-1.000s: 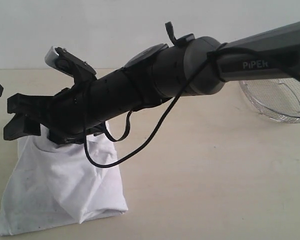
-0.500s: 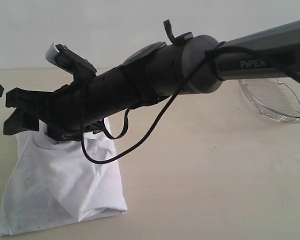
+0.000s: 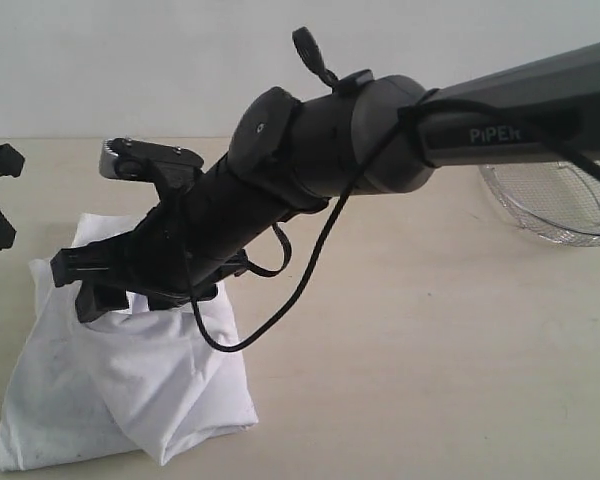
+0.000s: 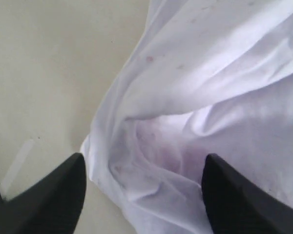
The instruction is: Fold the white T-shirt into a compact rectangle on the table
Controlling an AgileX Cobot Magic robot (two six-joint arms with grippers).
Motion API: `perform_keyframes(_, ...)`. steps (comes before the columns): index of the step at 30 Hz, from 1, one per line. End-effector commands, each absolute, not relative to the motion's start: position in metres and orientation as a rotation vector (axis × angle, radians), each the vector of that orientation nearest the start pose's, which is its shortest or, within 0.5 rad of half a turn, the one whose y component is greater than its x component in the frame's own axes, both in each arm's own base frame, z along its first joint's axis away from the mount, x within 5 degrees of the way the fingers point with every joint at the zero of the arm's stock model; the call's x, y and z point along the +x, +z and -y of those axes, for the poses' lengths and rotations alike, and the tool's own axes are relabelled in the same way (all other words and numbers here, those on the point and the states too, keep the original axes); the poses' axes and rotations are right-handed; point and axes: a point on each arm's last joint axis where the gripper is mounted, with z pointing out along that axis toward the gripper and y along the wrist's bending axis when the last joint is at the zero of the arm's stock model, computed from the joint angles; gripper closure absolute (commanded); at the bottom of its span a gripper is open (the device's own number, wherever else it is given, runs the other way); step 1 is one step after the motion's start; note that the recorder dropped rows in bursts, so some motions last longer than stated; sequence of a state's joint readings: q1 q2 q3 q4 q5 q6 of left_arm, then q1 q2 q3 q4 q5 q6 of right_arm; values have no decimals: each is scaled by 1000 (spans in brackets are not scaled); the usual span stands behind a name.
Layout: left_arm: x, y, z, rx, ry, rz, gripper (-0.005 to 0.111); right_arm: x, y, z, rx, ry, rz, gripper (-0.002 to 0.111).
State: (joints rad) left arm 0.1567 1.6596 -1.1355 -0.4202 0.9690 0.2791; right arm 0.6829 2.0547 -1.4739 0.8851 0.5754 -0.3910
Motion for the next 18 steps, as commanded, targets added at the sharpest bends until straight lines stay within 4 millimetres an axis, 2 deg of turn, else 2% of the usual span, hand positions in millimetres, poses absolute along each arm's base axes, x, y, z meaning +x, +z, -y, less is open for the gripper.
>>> perform_keyframes(1, 317, 235, -18, -92, -491, -2866, 102, 332, 193, -306, -474, 950, -2568, 48)
perform_keyframes(5, 317, 237, -13, -79, -582, -2842, 102, 346, 209, -286, -390, 945, -2535, 48)
perform_keyframes(8, 318, 241, -6, -53, -688, -2800, 102, 354, 228, -269, -339, 943, -2483, 51)
perform_keyframes(11, 318, 244, 3, -16, -766, -2776, 102, 360, 243, -249, -317, 935, -2466, 64)
perform_keyframes(13, 318, 245, 12, 16, -803, -2772, 102, 363, 247, -239, -330, 919, -2481, 73)
perform_keyframes(18, 315, 244, 48, 212, -807, -2779, 102, 366, 236, -214, -319, 788, -2556, 106)
